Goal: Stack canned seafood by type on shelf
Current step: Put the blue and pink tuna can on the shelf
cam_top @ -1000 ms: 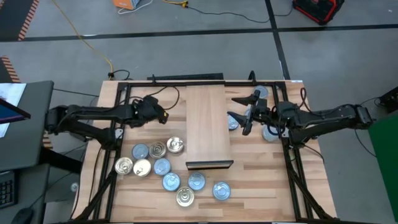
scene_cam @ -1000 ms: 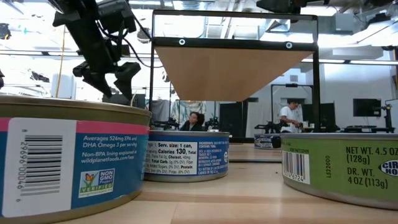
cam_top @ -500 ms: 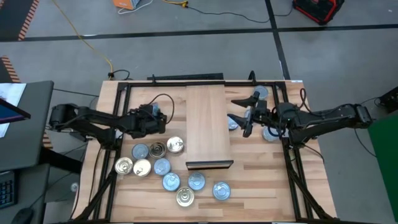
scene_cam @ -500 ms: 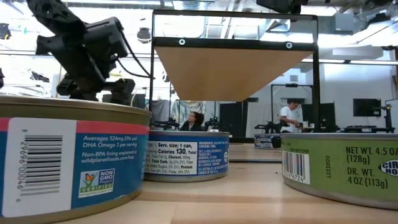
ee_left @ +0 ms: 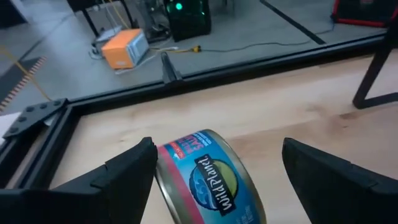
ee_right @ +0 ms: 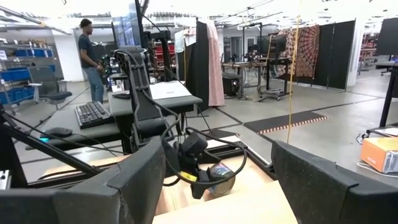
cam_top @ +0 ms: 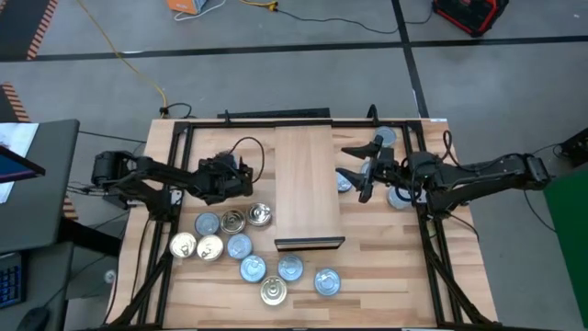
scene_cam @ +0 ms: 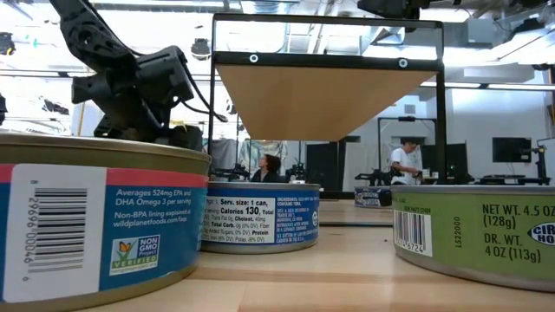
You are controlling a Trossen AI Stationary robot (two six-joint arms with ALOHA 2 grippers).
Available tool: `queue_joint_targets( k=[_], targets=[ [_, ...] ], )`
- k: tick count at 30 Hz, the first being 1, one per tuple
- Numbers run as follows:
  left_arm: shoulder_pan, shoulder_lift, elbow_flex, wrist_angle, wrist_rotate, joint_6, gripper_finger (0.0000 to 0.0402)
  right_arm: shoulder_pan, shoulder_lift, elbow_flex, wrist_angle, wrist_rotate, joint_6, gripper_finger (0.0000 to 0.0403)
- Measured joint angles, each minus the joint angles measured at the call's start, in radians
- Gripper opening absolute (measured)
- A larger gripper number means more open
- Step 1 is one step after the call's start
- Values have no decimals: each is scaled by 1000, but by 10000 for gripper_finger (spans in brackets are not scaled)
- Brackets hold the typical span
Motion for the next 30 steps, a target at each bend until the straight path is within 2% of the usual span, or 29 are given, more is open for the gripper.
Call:
queue_joint_targets(
  k=[3,11,16,23,26,30],
  targets=[
    [0,9,0,-28,-8,-10,336,0,0,0,0,0,0,317],
    [-24,-40,-2,-180,46,-101,336,0,0,0,-8,0,3,317],
    [-51,-111,-3,-195,107,-8,336,0,0,0,-11,0,12,317],
    [-30,-275,65,-207,326,371,336,0,0,0,-12,0,12,317],
    [14,-328,120,-252,461,576,336,0,0,0,-11,0,11,317],
    [88,-339,191,-350,655,877,336,0,0,0,-11,0,11,317]
  ],
)
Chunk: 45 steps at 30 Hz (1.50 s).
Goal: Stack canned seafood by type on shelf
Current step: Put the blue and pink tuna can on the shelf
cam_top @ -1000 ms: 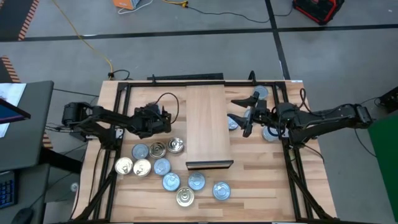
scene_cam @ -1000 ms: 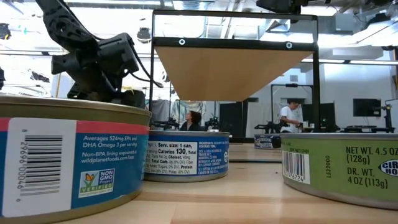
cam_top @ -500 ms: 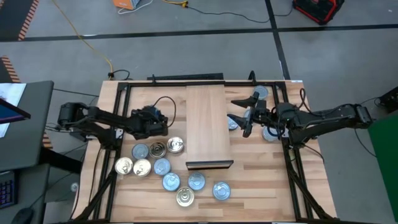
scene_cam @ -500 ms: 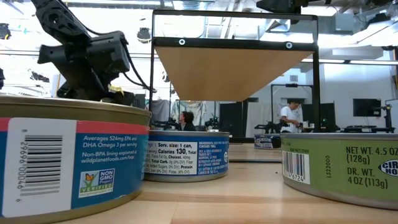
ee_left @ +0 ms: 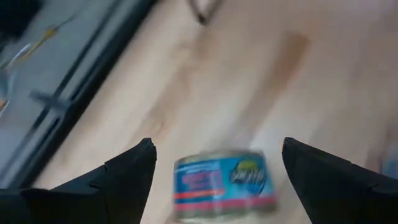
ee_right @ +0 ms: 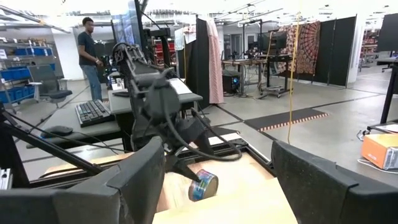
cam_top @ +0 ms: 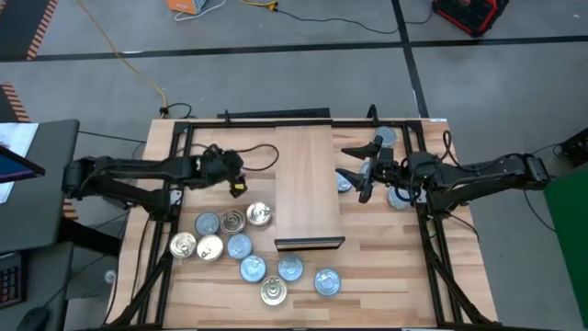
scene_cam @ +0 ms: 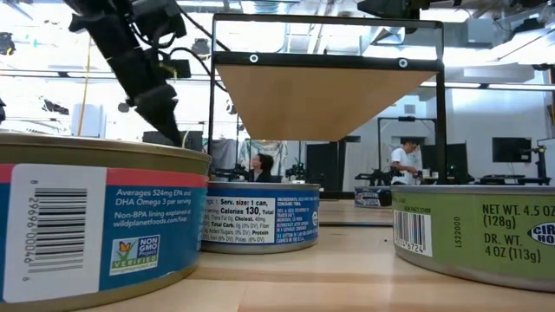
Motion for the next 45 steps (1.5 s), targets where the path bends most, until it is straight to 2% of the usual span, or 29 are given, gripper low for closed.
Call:
queue_joint_targets(
  k=[2,5,9,15,22,31,39,42,45],
  targets=[
    [25,11,22,-48,77,166,336,0,0,0,0,0,0,317],
    [36,25,37,-110,134,400,336,0,0,0,0,0,0,317],
    [35,25,59,-141,181,569,336,0,0,0,-15,0,4,317],
    [35,46,108,-216,205,677,336,0,37,1,-26,0,23,317],
    [52,196,200,-317,206,712,336,3,110,11,-12,0,52,317],
    [113,324,298,-418,245,848,336,70,98,18,-50,-1,66,317],
    [161,392,311,-439,259,956,336,76,81,18,-52,0,60,317],
    [164,421,311,-460,260,973,325,76,82,18,-53,0,52,317],
    [161,435,311,-464,256,986,290,76,82,18,-52,0,44,317]
  ],
)
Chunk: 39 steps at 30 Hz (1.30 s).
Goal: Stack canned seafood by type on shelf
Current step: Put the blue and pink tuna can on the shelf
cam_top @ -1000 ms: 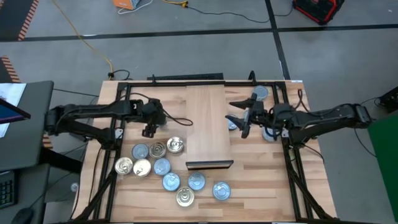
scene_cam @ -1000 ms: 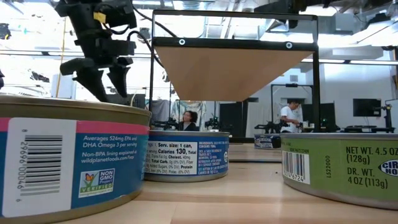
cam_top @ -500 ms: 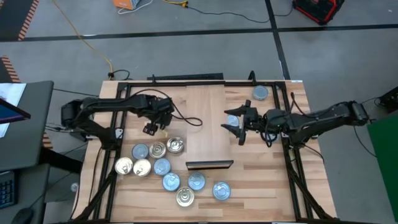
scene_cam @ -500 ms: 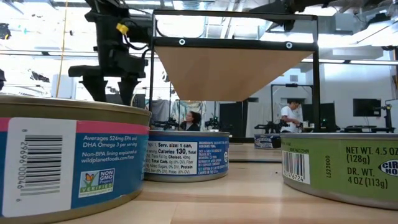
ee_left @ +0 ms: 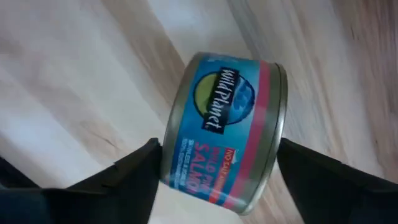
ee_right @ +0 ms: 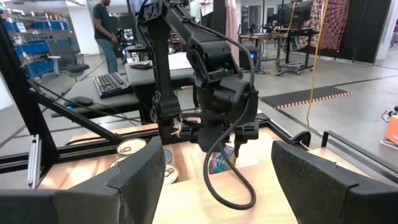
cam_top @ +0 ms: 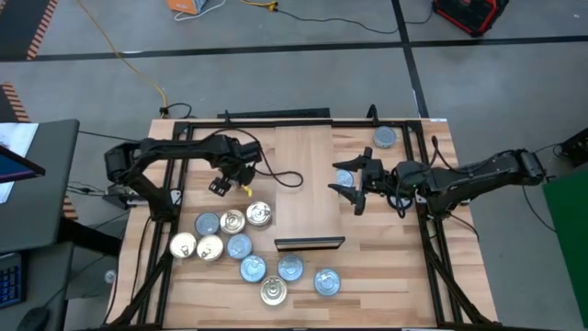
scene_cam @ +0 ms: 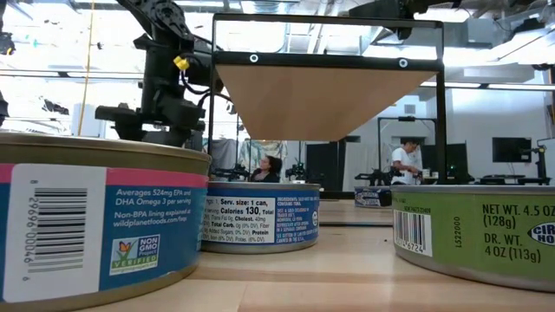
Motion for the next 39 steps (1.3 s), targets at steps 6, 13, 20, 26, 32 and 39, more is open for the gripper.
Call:
queue_joint_targets(
  k=[6,13,20,26,32,39],
  targets=[
    [-19,-16,0,-6,-23,-14,184,0,0,0,-1,0,0,317],
    [-22,-98,6,-82,21,-156,180,2,0,0,-7,0,4,317],
    [-22,-268,118,-118,111,-341,180,3,0,-1,-7,0,5,317],
    [-8,-351,190,133,360,-701,180,3,0,-1,-6,0,9,317],
    [21,-326,203,409,583,-951,180,12,0,-1,-7,1,52,317],
    [76,-154,203,540,762,-1052,180,31,-42,-2,-20,0,53,317]
  ],
)
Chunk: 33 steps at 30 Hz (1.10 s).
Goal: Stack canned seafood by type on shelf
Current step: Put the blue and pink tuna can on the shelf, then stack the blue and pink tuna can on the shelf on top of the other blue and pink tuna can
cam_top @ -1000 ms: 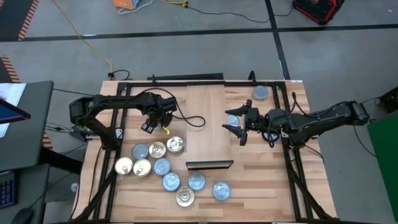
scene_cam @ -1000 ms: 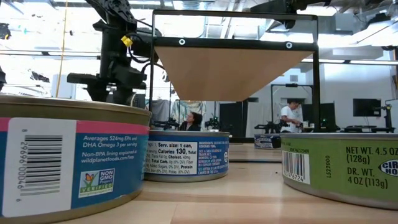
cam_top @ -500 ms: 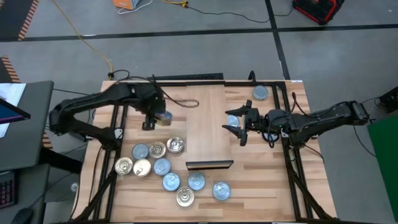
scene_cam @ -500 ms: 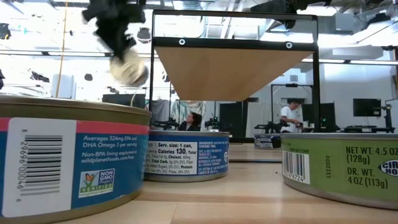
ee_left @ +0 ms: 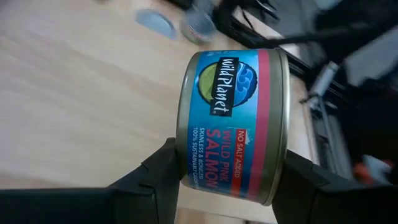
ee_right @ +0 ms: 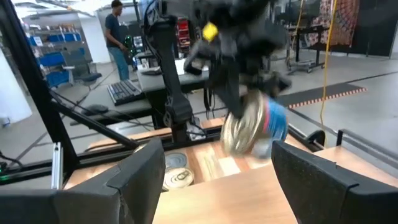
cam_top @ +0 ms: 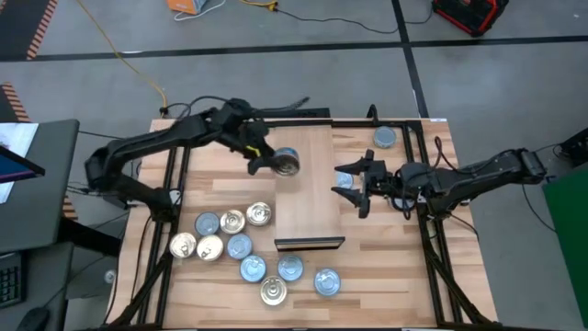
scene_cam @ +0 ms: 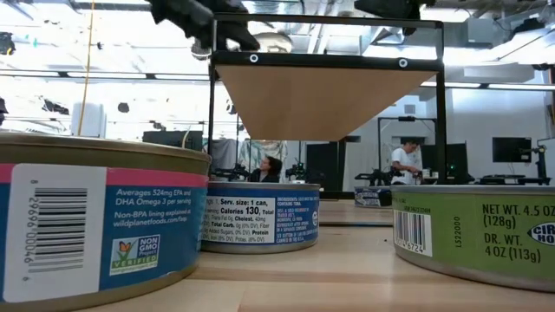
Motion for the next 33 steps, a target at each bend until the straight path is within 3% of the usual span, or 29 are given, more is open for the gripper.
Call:
queue_joint_targets(
  k=[3,6,12,16,26,33],
  targets=[
    [26,65,0,10,105,30,187,0,-29,0,-26,0,-1,317],
    [66,133,32,13,138,36,191,-1,-44,0,-40,0,-8,317],
    [129,257,114,7,154,-92,192,-11,-42,0,-50,0,-27,317],
    [147,290,143,8,142,-115,219,-9,-42,0,-52,1,-30,317],
    [146,293,226,4,-34,36,311,-9,-42,0,-58,1,-30,317],
    [109,271,302,-65,-263,223,319,-9,-42,0,-60,1,-30,317]
  ],
)
